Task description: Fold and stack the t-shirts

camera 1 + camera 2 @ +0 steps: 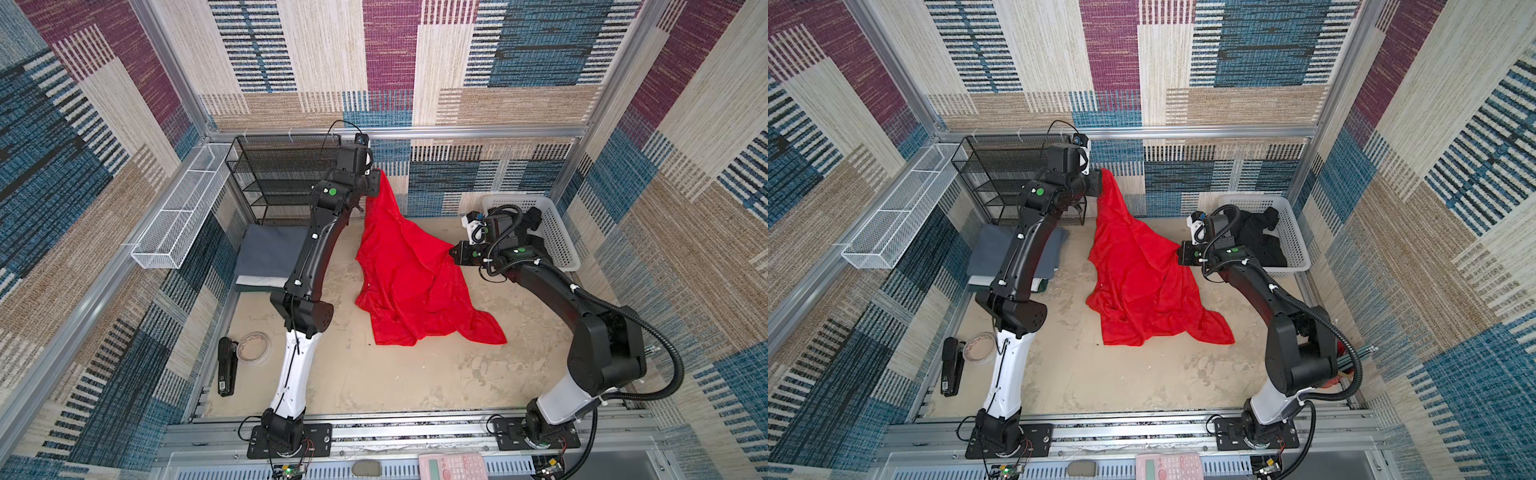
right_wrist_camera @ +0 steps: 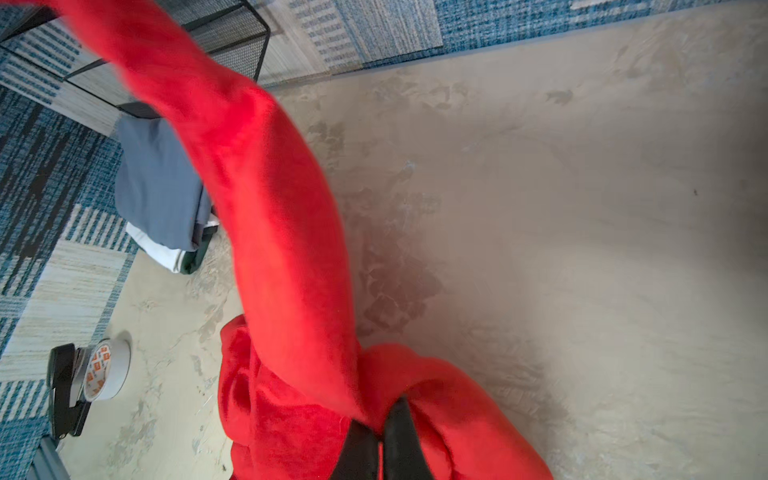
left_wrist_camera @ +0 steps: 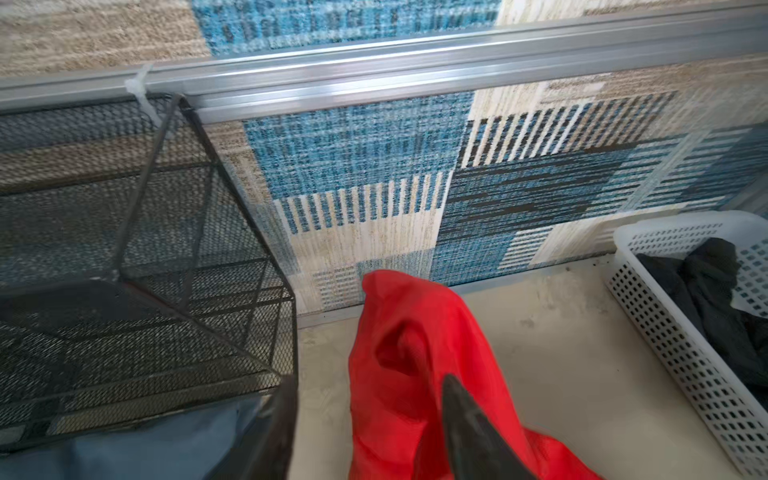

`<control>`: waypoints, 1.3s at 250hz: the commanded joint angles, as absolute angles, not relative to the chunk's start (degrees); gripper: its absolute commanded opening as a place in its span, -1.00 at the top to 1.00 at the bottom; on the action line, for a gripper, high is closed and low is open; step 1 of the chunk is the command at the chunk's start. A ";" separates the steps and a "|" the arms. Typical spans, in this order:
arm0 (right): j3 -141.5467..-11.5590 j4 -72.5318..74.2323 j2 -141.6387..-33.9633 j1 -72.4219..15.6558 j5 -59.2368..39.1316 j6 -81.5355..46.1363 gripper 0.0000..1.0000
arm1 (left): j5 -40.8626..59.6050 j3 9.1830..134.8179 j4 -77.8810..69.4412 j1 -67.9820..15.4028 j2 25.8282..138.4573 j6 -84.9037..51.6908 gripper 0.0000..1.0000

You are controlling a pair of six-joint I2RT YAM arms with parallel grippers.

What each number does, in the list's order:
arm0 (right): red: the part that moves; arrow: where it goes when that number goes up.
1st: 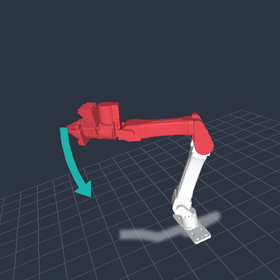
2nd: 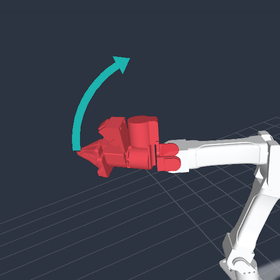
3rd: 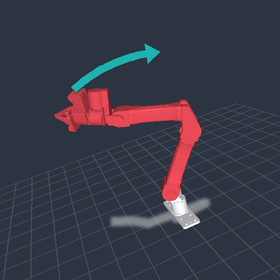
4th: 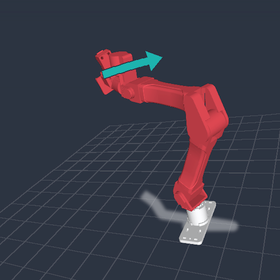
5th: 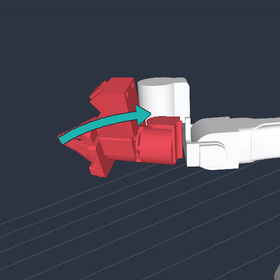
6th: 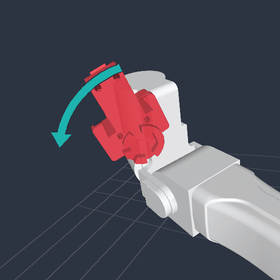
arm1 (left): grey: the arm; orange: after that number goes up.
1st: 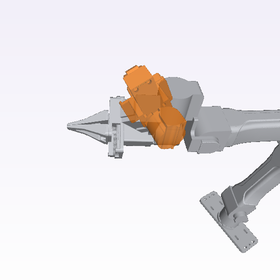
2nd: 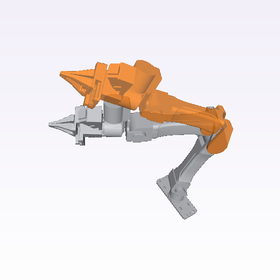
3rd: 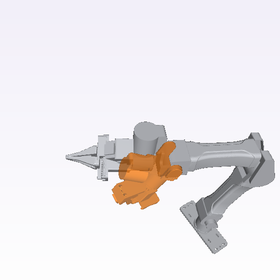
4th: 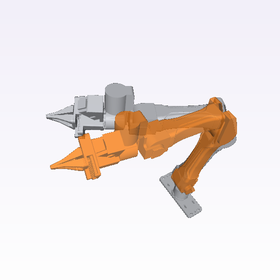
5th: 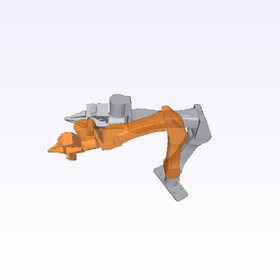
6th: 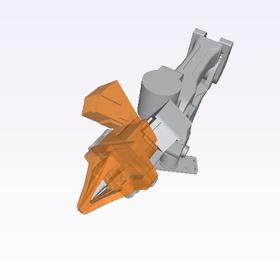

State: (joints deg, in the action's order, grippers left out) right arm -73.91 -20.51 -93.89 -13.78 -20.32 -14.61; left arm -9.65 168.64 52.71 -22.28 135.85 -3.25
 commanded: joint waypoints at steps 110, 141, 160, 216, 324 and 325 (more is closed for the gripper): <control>-66.81 -20.88 -81.14 -13.62 -14.95 -15.54 -0.97 | -6.22 80.11 27.26 -22.61 79.39 -16.11 -0.85; -59.80 -21.33 -74.65 -13.62 -17.22 -17.45 -0.97 | -3.09 64.98 26.04 -22.86 71.81 -20.16 -0.73; -54.25 -19.75 -70.98 -13.70 -17.95 -19.30 -0.99 | -1.91 56.77 24.33 -23.29 68.26 -22.15 -0.65; -48.35 -16.09 -75.16 -19.15 -21.84 -22.86 -0.83 | 4.09 43.34 18.60 -25.55 68.05 -26.94 -0.59; -47.23 -4.47 -86.51 -23.29 -26.67 -27.92 -0.62 | 2.31 46.45 18.68 -34.31 87.79 -27.76 -0.47; -47.21 -4.43 -86.50 -23.29 -26.70 -27.93 -0.62 | 2.30 46.47 18.66 -34.34 87.88 -27.77 -0.46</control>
